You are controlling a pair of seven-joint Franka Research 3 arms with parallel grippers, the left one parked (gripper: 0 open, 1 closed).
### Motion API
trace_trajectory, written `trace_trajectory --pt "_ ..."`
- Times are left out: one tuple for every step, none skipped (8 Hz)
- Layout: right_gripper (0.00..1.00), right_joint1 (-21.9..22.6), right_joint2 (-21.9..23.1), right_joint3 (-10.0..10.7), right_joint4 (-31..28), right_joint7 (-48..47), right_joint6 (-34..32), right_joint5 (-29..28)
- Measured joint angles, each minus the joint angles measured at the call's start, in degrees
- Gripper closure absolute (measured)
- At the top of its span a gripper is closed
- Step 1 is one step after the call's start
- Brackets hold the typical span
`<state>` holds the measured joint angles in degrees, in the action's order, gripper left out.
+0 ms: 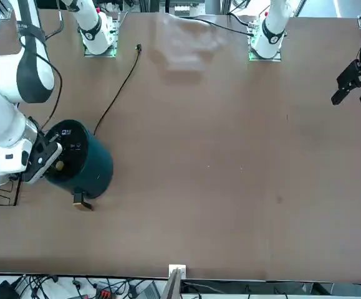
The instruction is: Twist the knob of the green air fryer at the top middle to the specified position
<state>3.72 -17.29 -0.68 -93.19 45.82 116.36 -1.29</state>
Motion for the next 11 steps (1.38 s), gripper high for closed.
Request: trace_trajectory --pt "0.37 0.0 -0.2 0.2 -0.1 0.0 -0.5 0.0" --pt "0.2 -0.1 -0.5 0.3 -0.1 0.0 -0.7 0.0" --pt "0.03 -0.2 -0.6 0.3 -0.1 0.1 -0.8 0.0" --pt "0.0 -0.1 -0.7 0.3 -0.1 0.2 -0.9 0.0" --pt "0.0 -0.1 -0.6 0.3 0.0 0.2 -0.9 0.0" --pt "0.0 -0.1 -0.5 0.3 0.0 0.2 -0.9 0.0" --pt "0.0 -0.1 0.0 0.2 0.2 -0.7 -1.8 0.0" --pt "0.0 0.0 1.0 0.2 0.7 -3.6 -3.9 0.0" --pt "0.0 0.0 2.6 0.2 1.2 -8.3 -6.1 0.0" --pt "0.0 0.0 4.6 0.2 1.4 -14.6 -7.9 0.0" --pt "0.0 -0.1 6.6 0.4 1.7 -21.8 -10.0 0.0"
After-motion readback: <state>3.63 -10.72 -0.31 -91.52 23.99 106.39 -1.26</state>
